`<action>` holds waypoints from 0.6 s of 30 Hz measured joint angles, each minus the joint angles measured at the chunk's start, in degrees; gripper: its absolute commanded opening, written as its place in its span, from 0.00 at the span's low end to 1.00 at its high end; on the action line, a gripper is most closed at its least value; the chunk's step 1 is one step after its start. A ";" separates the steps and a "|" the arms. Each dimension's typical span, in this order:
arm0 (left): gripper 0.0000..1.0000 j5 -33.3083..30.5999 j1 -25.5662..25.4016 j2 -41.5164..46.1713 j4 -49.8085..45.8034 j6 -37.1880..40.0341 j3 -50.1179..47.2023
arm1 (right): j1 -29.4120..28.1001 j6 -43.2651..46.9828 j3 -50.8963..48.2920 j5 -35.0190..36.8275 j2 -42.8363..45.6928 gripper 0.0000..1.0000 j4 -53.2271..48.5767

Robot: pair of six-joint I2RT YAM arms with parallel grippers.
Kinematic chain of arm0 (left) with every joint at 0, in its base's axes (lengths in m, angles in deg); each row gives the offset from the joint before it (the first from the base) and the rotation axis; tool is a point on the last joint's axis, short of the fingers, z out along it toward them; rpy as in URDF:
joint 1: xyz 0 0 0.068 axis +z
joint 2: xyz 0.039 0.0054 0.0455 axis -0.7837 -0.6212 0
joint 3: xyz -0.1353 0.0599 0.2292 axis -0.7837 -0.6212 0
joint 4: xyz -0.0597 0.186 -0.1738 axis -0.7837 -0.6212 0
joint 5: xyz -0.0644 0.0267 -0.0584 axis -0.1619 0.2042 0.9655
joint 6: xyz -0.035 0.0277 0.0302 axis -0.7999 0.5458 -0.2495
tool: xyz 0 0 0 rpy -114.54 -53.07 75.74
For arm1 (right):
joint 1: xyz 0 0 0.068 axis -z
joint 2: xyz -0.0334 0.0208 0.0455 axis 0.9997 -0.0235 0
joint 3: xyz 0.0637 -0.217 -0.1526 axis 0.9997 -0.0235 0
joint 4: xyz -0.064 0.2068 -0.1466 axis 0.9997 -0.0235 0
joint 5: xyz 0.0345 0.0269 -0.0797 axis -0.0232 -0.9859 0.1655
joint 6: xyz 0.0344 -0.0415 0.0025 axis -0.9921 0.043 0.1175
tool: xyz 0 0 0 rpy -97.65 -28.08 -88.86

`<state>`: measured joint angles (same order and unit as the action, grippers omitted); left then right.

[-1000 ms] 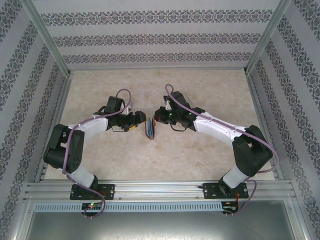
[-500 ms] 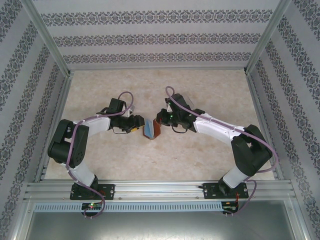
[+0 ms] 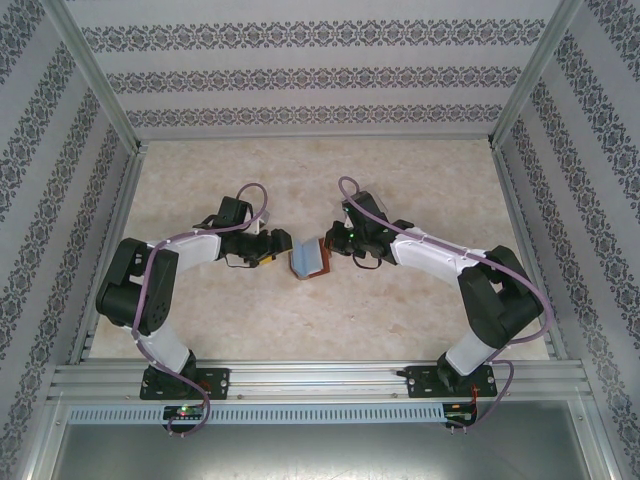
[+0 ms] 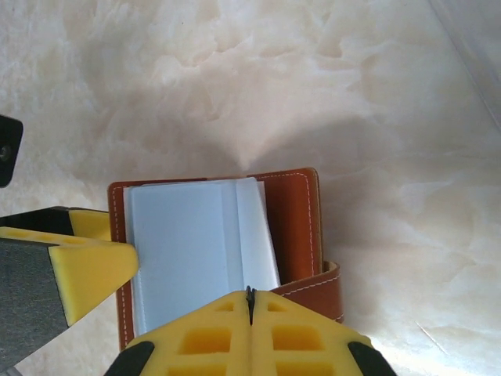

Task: Put the credit cards into the card holder
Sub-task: Open the card holder at the center of the table.

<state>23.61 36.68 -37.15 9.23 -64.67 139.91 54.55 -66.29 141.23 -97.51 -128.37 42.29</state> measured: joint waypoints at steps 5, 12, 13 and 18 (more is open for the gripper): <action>0.62 -0.39 0.00 -0.48 -0.04 0.28 0.00 | 0.00 0.37 -0.02 0.02 0.00 0.00 -0.04; 0.68 -0.94 0.00 -0.48 -0.04 0.87 0.00 | 0.00 1.70 -0.02 1.09 0.00 0.15 -0.74; 0.72 -0.92 0.00 -0.48 -0.04 1.01 0.00 | -0.02 2.05 -0.02 1.46 0.02 0.21 -1.01; 0.78 -0.87 0.00 -0.48 -0.04 1.31 0.00 | -0.94 5.14 0.00 5.20 1.79 0.44 -3.76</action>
<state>22.74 36.68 -37.63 9.19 -63.36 139.91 53.61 -61.15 141.23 -92.31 -126.58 38.53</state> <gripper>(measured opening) 0.773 0.403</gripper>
